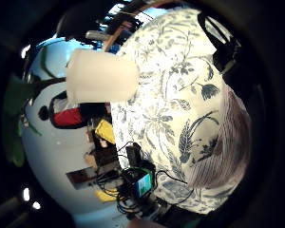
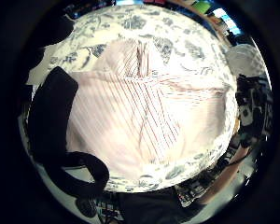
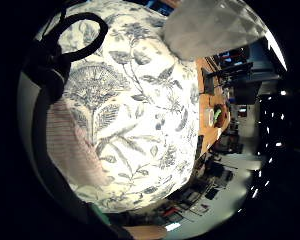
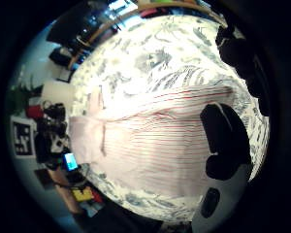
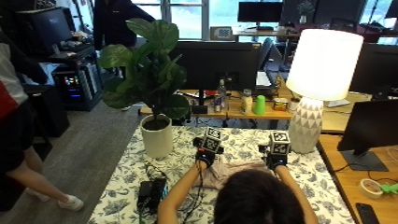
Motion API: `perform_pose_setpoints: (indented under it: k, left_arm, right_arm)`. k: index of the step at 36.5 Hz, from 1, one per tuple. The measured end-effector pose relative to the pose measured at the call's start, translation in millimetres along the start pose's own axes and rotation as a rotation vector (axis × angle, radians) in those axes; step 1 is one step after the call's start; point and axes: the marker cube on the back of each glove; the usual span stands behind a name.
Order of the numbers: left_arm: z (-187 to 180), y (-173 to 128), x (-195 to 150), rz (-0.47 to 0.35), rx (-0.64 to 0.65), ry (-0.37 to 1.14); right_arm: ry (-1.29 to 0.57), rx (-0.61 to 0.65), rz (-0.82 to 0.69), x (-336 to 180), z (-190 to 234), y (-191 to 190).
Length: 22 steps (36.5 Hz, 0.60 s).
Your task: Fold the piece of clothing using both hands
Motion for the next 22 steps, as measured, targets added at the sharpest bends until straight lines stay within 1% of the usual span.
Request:
perform_pose_setpoints:
  k: [2, 3, 5, 6, 8, 9, 11, 13, 15, 18, 22]
  left_arm:
    - [-11.7, 9.1, 4.2, 0.161, 0.046, 0.153]
    - [-18.1, 13.3, 6.4, 0.223, 0.076, 0.227]
    - [-24.8, 19.7, 10.4, 0.291, 0.094, 0.324]
    - [-23.1, 19.8, 14.5, 0.310, 0.080, 0.352]
    - [-13.0, 17.6, 26.9, 0.345, 0.030, 0.381]
    - [-9.6, 20.8, 30.7, 0.357, 0.009, 0.387]
    - [-11.0, 41.8, 28.7, 0.369, -0.019, 0.386]
    - [-10.5, 67.7, 25.4, 0.388, -0.086, 0.374]
    - [-1.7, 81.6, 27.5, 0.401, -0.171, 0.352]
    - [22.3, 85.0, 35.6, 0.379, -0.261, 0.313]
    - [55.6, 85.0, 52.8, 0.366, -0.399, 0.336]
  right_arm:
    - [0.006, 0.016, 0.023, 9.4, -9.7, 2.7]
    - [0.015, 0.028, 0.033, 13.8, -14.7, 3.6]
    - [0.016, 0.031, 0.040, 19.1, -24.1, 8.5]
    - [0.004, -0.001, 0.041, 20.0, -27.6, 15.0]
    - [-0.029, -0.134, 0.060, 20.8, -31.3, 35.6]
    - [-0.044, -0.203, 0.081, 21.6, -31.3, 46.3]
    - [-0.063, -0.291, 0.131, 23.9, -27.6, 61.1]
    - [-0.078, -0.330, 0.160, 24.4, -19.9, 68.0]
    - [-0.086, -0.358, 0.163, 22.9, -10.9, 71.7]
    - [-0.066, -0.378, 0.172, 19.3, 8.7, 72.5]
    - [-0.042, -0.440, 0.207, 12.2, 38.9, 72.3]
